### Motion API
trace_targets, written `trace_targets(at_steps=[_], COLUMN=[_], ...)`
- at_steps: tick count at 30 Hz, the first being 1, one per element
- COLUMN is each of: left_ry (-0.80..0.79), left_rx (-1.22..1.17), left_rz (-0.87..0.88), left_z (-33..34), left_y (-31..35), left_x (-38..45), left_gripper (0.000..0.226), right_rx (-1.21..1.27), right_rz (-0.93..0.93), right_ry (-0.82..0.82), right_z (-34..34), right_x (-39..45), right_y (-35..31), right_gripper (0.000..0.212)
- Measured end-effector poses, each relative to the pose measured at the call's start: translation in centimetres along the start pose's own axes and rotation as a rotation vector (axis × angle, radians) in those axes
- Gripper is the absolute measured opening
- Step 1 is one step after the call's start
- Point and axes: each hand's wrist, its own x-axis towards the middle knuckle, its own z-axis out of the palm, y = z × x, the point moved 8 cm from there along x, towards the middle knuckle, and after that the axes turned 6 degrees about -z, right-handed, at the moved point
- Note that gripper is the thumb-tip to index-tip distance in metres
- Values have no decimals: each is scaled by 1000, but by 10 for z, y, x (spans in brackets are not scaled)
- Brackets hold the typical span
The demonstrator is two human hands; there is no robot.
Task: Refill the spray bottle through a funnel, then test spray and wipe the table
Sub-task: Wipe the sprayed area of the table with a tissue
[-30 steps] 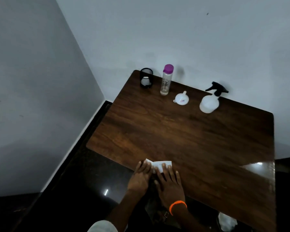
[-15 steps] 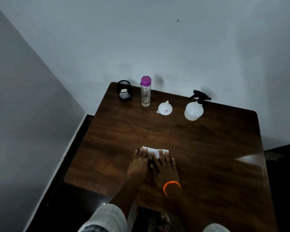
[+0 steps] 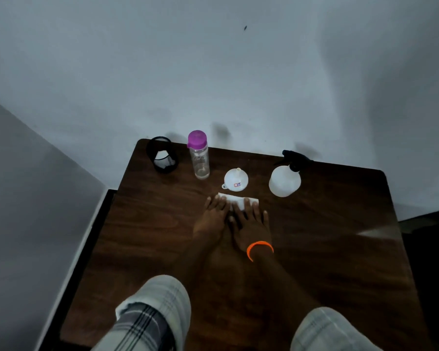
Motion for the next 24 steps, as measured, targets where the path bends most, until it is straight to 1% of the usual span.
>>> trace_targets(at_steps=[6,9,14,15,17,19,20,23,24], left_ry=[-15,-61,-101,-96,-72,-56,-66,-82,-95], left_rx=[23,29,59,58,19,-31,-37,12,19], left_rz=[42,77,110,125,150,132,114,67,56], left_z=[0,8,23,25,27,31,33,43,48], left_y=[44,62,83,87,95,98,100,100,98], left_x=[19,11,-23,-34,-61,-83,-94,-125,-134], left_gripper=[59,63,60,64,80,84,82,62,61], right_rx=[-12,13,36,32,25,19,16,16,19], right_rz=[47,79,114,115,111,107,101,75,66], right_ry=[-12,-11,-4,-1,4,8,9,16,9], right_z=[-14,-13,-1,3,11,18,21,30,33], right_x=[0,-19,-70,-81,-104,-124,-135,-168,-178], right_y=[42,55,62,62,60,56,54,44,41], right_gripper=[57,58,59,59,59,59,59,59,59])
